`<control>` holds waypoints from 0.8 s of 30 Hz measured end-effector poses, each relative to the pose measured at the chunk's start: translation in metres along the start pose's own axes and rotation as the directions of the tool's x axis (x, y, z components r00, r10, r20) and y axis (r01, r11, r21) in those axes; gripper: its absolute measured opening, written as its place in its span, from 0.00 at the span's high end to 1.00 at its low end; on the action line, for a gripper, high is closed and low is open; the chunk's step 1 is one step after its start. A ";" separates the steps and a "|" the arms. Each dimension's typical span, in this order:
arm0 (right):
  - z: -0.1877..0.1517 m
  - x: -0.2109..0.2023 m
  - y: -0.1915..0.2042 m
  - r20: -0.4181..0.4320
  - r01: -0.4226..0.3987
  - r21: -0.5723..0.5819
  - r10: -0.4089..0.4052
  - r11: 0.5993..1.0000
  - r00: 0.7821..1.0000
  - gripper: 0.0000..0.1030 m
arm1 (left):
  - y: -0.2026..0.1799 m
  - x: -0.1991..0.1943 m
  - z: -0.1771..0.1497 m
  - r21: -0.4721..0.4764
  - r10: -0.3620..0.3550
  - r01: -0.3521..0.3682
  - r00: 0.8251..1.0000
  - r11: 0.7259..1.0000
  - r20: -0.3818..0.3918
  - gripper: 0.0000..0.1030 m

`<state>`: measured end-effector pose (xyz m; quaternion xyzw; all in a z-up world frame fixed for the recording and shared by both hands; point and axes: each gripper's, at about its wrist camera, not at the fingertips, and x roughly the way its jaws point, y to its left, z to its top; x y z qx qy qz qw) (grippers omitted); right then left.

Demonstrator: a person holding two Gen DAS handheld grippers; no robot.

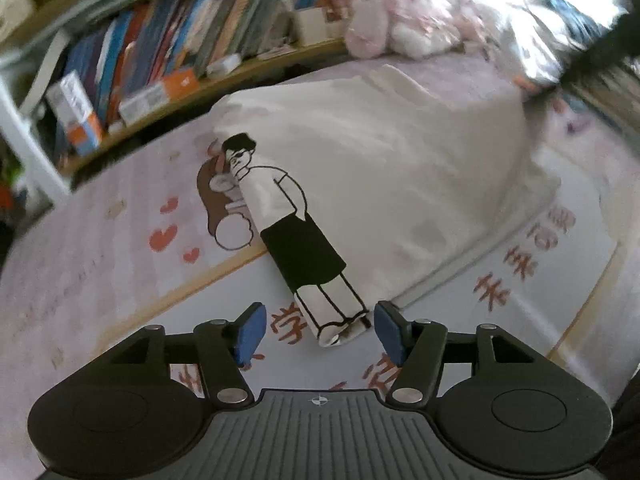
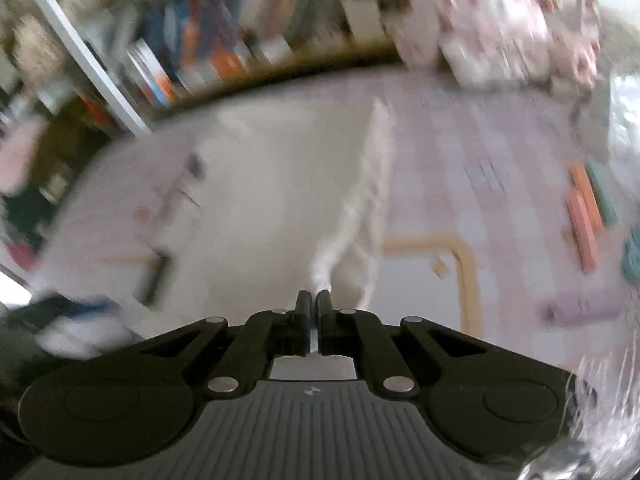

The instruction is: Fold clothes

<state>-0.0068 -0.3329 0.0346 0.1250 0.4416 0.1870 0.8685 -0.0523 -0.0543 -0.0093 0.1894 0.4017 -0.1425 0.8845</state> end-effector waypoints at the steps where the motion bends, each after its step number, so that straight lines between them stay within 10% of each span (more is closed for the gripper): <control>1: 0.006 -0.014 0.006 0.035 -0.031 0.023 0.031 0.999 0.999 0.97 | -0.002 0.001 -0.001 0.029 0.005 -0.005 1.000 1.000 0.001 0.41; 8: -0.028 0.020 -0.014 -0.120 0.185 0.071 -0.176 0.980 0.977 0.97 | 0.006 0.003 -0.013 0.076 -0.016 0.015 1.000 0.997 0.009 0.41; 13: -0.042 0.025 -0.026 -0.068 0.195 0.159 -0.187 0.968 0.980 0.86 | 0.031 -0.005 -0.014 -0.036 -0.140 0.141 0.990 0.989 0.020 0.41; 18: -0.037 0.014 -0.019 -0.014 0.198 0.169 -0.198 0.966 0.980 0.78 | 0.074 0.001 -0.005 -0.315 -0.262 0.281 0.960 0.906 0.102 0.41; 24: -0.030 0.029 -0.011 -0.022 0.213 0.161 -0.212 0.964 0.977 0.71 | 0.102 0.045 0.013 -0.501 -0.275 0.281 0.957 0.819 0.087 0.44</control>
